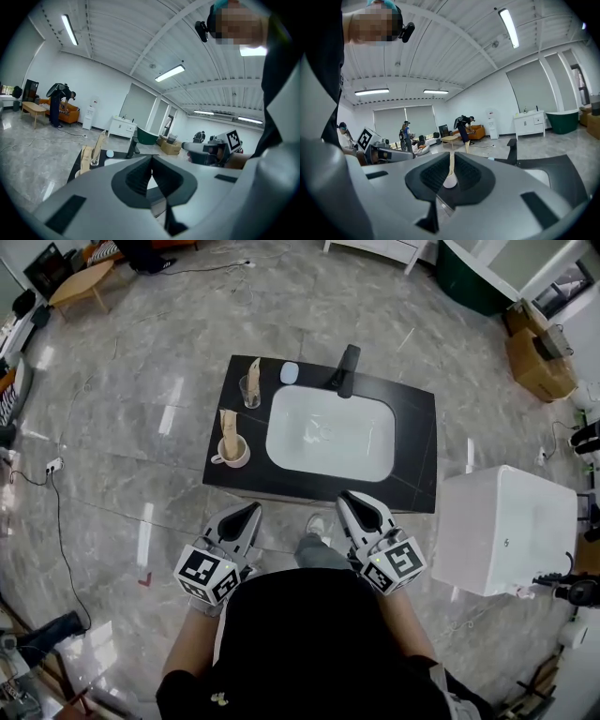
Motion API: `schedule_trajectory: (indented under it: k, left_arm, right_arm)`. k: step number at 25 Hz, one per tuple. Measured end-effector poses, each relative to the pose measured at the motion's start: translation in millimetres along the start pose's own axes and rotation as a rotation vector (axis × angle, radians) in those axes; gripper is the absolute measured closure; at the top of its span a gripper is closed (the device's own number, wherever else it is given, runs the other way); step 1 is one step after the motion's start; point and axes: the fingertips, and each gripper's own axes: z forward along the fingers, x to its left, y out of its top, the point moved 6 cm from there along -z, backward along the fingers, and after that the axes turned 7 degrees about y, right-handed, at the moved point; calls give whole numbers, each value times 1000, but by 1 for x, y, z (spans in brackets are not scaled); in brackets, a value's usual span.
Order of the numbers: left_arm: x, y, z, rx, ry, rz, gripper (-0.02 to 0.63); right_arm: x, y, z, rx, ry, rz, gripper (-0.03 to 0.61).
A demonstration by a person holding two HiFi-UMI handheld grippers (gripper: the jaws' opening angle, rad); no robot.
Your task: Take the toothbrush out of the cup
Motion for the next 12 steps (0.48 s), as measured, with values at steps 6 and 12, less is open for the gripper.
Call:
schedule_trajectory:
  k: [6, 12]
  left_arm:
    - [-18, 15, 50, -5, 61, 2, 591]
    - [-33, 24, 88, -21, 132, -8, 591]
  right_arm:
    - [-58, 20, 3, -4, 67, 0, 532]
    - [-104, 24, 7, 1, 140, 13, 532]
